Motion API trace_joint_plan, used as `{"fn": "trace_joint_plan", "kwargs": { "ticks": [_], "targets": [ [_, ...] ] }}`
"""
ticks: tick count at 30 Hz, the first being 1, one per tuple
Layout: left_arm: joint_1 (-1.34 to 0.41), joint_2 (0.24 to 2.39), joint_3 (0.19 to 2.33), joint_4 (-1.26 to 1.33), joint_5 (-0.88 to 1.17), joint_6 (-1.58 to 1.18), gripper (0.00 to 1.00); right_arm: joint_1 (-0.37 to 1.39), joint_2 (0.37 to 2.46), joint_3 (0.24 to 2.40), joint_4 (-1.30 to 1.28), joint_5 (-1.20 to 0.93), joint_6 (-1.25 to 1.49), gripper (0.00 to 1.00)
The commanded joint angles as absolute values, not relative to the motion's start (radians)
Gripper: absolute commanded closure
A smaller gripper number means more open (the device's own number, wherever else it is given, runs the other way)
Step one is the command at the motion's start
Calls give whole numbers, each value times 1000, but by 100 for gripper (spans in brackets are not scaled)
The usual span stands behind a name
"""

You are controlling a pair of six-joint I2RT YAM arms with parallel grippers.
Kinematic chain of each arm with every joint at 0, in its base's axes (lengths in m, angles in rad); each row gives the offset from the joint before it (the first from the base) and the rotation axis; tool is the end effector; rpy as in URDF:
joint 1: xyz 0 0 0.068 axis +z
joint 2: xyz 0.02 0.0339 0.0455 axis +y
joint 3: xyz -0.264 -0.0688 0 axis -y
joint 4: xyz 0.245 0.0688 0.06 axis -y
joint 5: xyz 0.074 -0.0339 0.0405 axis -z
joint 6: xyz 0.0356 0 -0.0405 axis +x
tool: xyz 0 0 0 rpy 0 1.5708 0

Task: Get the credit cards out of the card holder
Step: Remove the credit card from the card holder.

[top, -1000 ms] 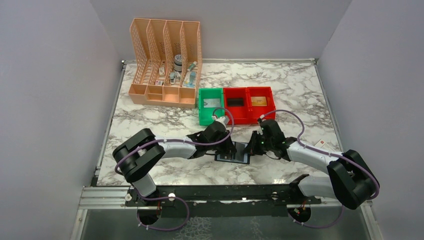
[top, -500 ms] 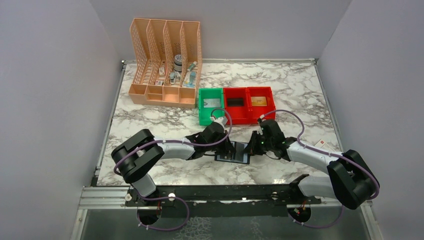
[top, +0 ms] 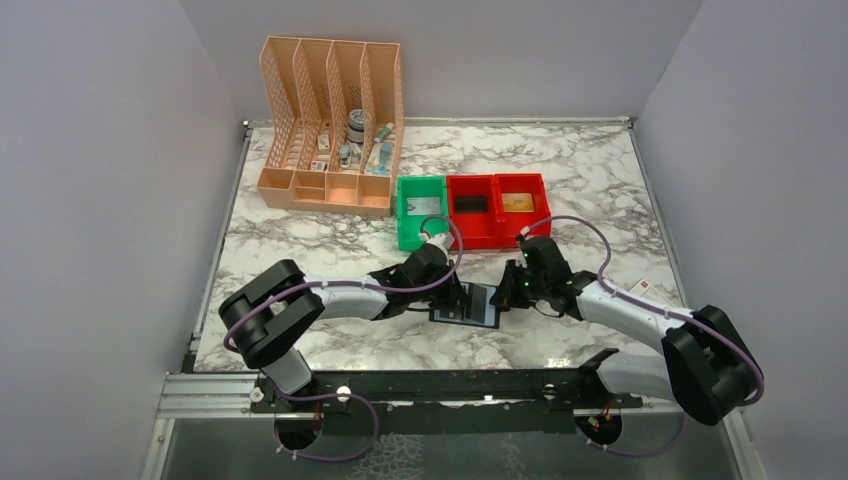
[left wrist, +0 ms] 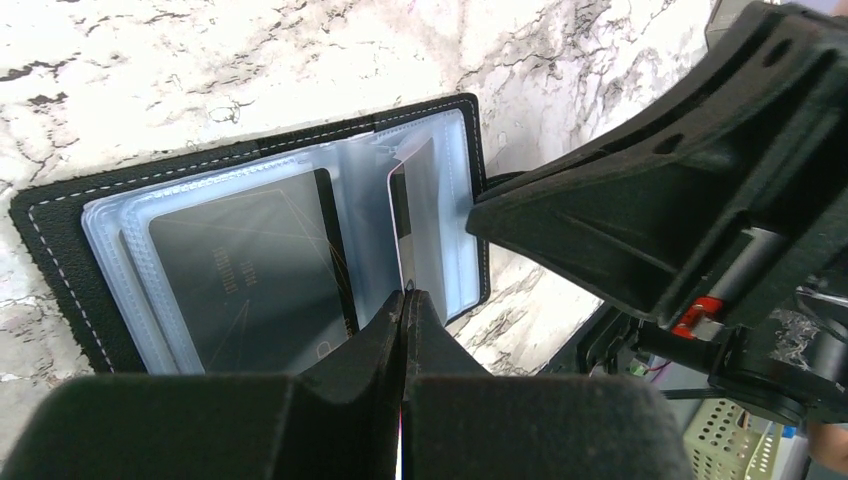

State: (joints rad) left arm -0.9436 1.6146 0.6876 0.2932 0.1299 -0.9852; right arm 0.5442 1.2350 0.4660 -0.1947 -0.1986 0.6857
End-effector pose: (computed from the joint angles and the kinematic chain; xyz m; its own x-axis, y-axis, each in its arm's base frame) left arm 0.1809 -0.2575 0.1526 -0.9122 -0.1495 -0.3814 0.1879 0.6745 -0.7139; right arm 0.1785 0.1162 0.1461 -0.9262 0.1651 -0.3389 -0.0224 0.8733 0.4867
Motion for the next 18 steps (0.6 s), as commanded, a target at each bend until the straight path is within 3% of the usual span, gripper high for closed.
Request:
{"fn": "trace_joint_plan", "kwargs": {
  "ticks": [1, 4, 10, 18],
  "targets": [
    [-940, 1595, 684, 269, 107, -973, 100, 546, 1159, 507, -218, -211, 645, 90],
    [-939, 1602, 689, 270, 118, -971, 100, 546, 1154, 499, -166, -281, 642, 85],
    [-939, 1602, 680, 277, 125, -971, 100, 547, 1251, 455, -113, -315, 702, 84],
    [-939, 1622, 674, 328, 170, -983, 84, 546, 1306, 410, -129, -191, 713, 85]
  ]
}}
